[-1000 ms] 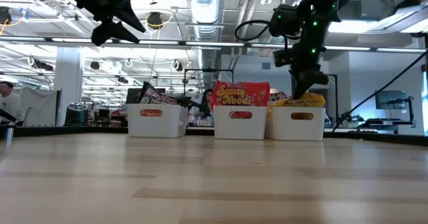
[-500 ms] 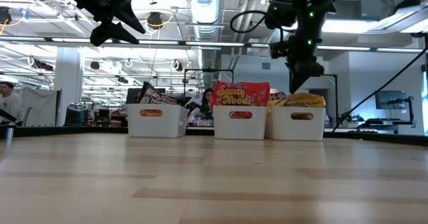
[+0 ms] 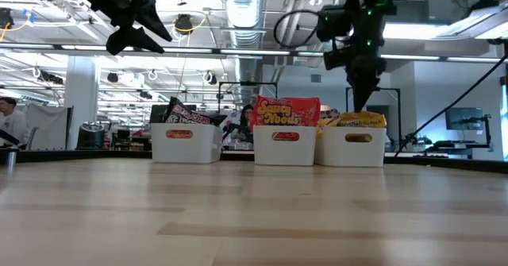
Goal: Sort Maruchan noodles
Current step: Put the yellow noodle pack into the right white bin
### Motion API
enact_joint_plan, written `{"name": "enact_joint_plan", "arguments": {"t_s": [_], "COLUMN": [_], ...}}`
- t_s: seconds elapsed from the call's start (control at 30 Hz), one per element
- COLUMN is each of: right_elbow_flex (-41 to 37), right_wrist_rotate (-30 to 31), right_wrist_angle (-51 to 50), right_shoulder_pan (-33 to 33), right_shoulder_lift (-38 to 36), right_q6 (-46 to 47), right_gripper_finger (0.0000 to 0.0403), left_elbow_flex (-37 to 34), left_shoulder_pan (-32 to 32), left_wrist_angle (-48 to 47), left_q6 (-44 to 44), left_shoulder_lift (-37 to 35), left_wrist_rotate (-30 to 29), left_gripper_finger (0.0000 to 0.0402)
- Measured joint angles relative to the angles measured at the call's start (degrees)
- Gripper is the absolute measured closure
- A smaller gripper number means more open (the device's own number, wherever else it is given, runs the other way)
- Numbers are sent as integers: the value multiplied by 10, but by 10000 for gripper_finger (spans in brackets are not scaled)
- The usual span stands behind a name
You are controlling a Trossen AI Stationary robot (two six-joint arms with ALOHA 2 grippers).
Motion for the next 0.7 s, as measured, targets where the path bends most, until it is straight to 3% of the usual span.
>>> {"name": "enact_joint_plan", "arguments": {"t_s": [0.33,0.7], "right_elbow_flex": [0,13], "right_wrist_rotate": [-13,-32], "right_wrist_angle": [9,0], "right_shoulder_pan": [-39,-45], "right_shoulder_lift": [66,96], "right_q6": [-9,-12], "right_gripper_finger": [346,376], "left_elbow_flex": [0,0], "left_shoulder_pan": [0,0], "left_wrist_angle": [0,0], "left_q6": [0,0], "left_shoulder_lift": [0,0], "left_wrist_rotate": [0,0], "left_gripper_finger": [237,237]}}
